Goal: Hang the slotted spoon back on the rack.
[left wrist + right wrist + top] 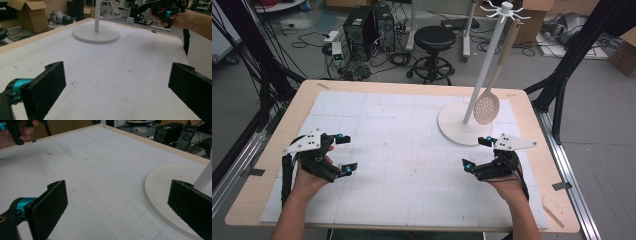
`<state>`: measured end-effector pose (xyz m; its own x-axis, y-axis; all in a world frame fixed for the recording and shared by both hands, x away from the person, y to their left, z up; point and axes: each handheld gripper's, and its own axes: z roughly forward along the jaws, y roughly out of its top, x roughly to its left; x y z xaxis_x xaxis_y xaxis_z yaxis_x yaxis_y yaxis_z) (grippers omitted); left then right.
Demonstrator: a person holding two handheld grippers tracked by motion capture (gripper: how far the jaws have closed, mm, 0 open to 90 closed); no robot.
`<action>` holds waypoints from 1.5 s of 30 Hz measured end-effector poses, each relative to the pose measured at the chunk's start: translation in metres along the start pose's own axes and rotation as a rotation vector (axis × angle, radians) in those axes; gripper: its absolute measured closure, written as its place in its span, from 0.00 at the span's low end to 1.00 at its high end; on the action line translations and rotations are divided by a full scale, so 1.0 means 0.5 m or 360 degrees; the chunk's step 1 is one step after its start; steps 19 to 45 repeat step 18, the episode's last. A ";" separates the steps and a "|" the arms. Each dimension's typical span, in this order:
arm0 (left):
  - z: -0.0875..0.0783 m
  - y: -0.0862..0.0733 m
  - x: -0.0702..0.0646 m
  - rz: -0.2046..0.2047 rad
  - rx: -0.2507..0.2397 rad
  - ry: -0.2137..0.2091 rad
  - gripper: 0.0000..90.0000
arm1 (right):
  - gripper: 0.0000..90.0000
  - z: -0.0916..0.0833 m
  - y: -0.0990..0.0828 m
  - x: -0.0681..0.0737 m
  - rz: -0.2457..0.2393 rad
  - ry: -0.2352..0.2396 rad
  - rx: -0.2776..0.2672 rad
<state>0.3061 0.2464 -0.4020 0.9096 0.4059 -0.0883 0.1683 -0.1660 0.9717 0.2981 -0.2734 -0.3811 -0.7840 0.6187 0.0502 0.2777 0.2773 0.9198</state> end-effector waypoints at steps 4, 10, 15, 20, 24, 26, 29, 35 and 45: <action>0.003 -0.001 0.000 0.0004 0.0007 -0.0003 0.02 | 0.02 -0.001 -0.001 -0.002 0.0008 -0.0001 -0.0001; 0.002 0.000 0.000 0.0003 0.0003 -0.0002 0.02 | 0.02 0.000 -0.002 -0.003 0.0009 0.0008 -0.0002; 0.000 0.000 0.000 0.0003 0.0004 0.0003 0.02 | 0.02 0.002 -0.002 -0.001 0.0009 0.0014 0.0004; 0.001 0.000 0.001 -0.0002 -0.0002 0.0004 0.02 | 0.02 0.001 -0.002 -0.001 0.0007 0.0012 0.0002; 0.001 0.000 0.001 -0.0002 -0.0002 0.0004 0.02 | 0.02 0.001 -0.002 -0.001 0.0007 0.0012 0.0002; 0.001 0.000 0.001 -0.0002 -0.0002 0.0004 0.02 | 0.02 0.001 -0.002 -0.001 0.0007 0.0012 0.0002; 0.001 0.000 0.001 -0.0002 -0.0002 0.0004 0.02 | 0.02 0.001 -0.002 -0.001 0.0007 0.0012 0.0002; 0.001 0.000 0.001 -0.0002 -0.0002 0.0004 0.02 | 0.02 0.001 -0.002 -0.001 0.0007 0.0012 0.0002; 0.001 0.000 0.001 -0.0002 -0.0002 0.0004 0.02 | 0.02 0.001 -0.002 -0.001 0.0007 0.0012 0.0002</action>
